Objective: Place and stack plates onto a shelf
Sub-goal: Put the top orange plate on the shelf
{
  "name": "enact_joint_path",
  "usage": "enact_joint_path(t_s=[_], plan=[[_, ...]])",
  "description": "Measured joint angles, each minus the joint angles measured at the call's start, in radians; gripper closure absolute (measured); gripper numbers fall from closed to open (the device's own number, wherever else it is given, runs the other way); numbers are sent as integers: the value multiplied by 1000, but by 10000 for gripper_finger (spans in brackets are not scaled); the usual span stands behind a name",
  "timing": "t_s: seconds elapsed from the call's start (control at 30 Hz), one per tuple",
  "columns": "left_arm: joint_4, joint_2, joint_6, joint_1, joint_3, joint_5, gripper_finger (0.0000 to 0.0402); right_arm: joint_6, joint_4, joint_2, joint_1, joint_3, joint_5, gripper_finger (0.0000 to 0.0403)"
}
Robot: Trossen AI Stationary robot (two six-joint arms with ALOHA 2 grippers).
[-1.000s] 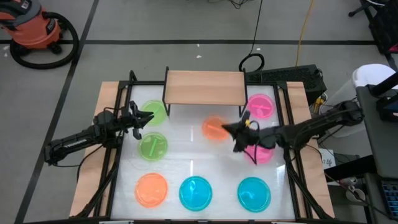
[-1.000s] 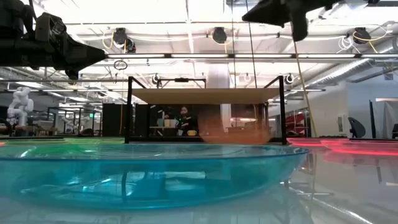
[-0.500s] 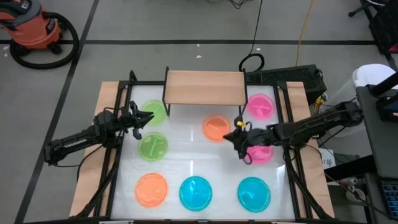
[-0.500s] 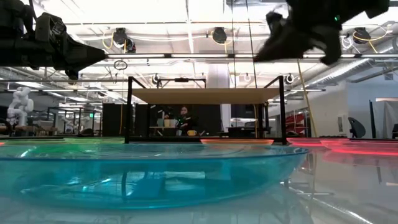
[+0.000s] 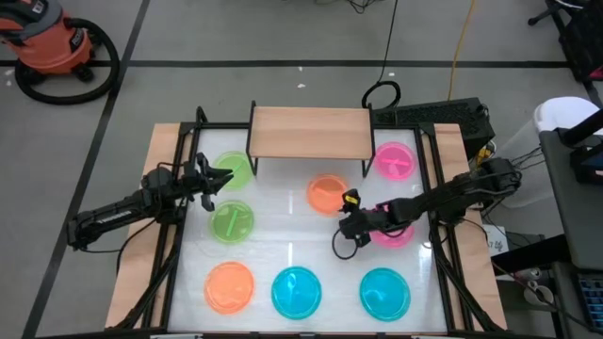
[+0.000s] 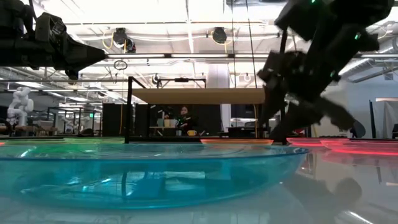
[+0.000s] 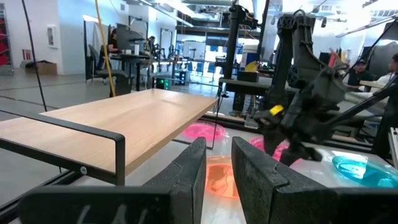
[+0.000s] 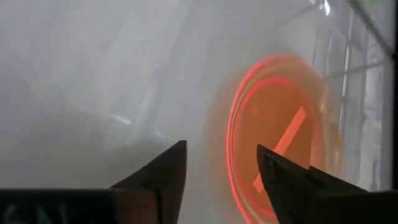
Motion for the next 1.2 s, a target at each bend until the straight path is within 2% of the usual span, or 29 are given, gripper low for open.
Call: enact_joint_path(t_s=[0.2,0.4,0.5,0.67,0.87,1.2], plan=[[0,0,0,0,0,0,321,1,12,82,-31,3,97,239],[0,0,0,0,0,0,321,0,35,130,-54,4,111,275],[0,0,0,0,0,0,321,-1,35,139,-57,4,104,309],[0,0,0,0,0,0,321,-4,47,128,-46,2,95,390],[0,0,0,0,0,0,321,-5,99,60,19,-3,69,401],[0,0,0,0,0,0,321,-40,229,-169,155,-1,68,403]])
